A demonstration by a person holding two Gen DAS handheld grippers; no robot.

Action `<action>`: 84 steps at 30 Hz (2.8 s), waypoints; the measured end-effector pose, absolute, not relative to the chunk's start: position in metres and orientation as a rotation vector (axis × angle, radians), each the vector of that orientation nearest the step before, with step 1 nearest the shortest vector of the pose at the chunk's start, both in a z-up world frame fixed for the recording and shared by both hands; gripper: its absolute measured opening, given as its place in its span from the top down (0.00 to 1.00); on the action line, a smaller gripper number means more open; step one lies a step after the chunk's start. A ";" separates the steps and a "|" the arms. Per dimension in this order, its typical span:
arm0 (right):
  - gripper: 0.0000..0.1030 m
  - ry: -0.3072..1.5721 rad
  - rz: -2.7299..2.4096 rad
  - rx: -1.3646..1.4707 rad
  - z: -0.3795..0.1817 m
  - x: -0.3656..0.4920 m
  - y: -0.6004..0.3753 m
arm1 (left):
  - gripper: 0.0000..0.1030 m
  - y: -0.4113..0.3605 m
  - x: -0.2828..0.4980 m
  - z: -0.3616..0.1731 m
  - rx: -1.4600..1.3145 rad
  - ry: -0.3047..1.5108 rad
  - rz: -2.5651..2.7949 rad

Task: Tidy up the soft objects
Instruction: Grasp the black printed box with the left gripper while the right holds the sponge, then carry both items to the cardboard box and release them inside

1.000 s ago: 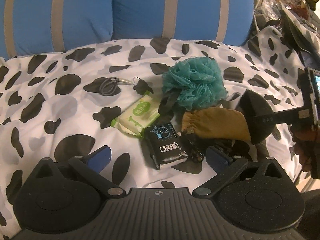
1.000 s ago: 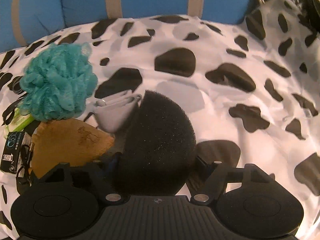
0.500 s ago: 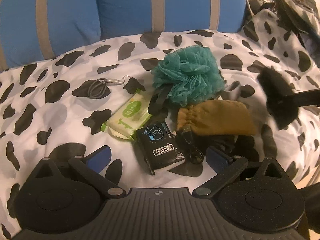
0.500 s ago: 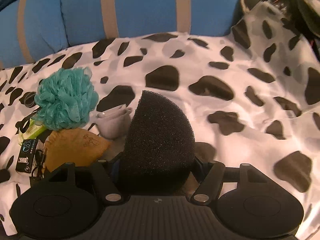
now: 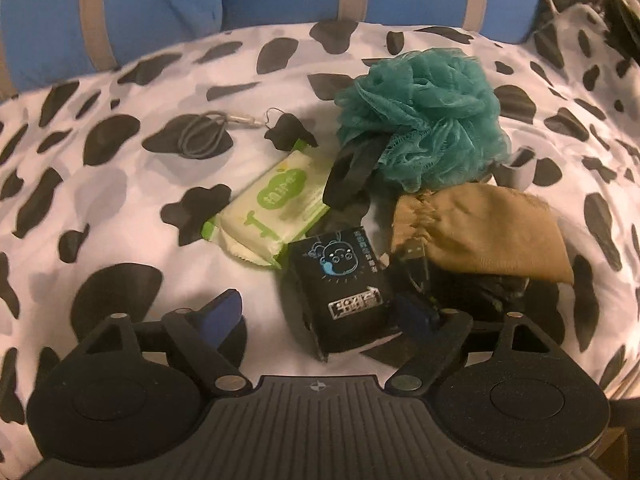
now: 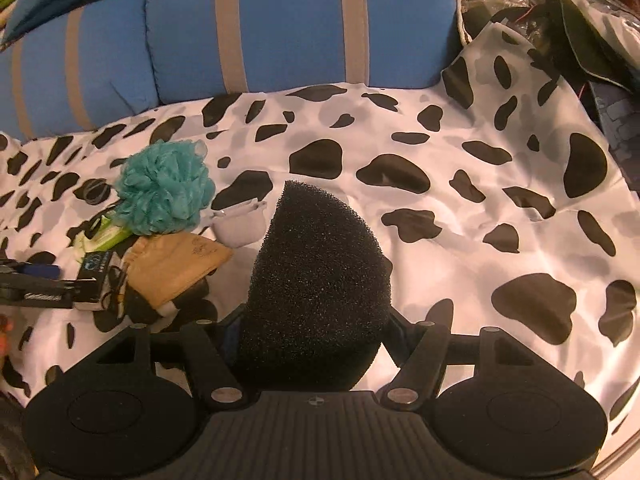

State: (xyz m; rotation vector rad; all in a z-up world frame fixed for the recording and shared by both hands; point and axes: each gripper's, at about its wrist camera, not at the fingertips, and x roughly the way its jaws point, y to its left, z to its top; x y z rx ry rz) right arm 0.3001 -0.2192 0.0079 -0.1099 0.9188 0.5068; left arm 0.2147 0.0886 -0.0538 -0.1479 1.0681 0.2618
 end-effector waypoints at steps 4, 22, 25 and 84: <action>0.32 0.913 0.522 -0.105 0.011 0.296 -0.223 | 0.21 0.087 0.222 -0.060 -0.152 1.087 0.263; 0.32 0.935 0.546 -0.132 0.003 0.290 -0.215 | 0.54 0.084 0.213 -0.057 -0.178 1.106 0.288; 0.32 0.935 0.540 -0.143 0.001 0.289 -0.212 | 0.54 0.082 0.205 -0.049 -0.178 1.082 0.290; 0.31 1.209 0.884 -0.431 -0.041 0.110 -0.186 | 0.54 -0.011 0.045 -0.035 -0.289 1.247 0.099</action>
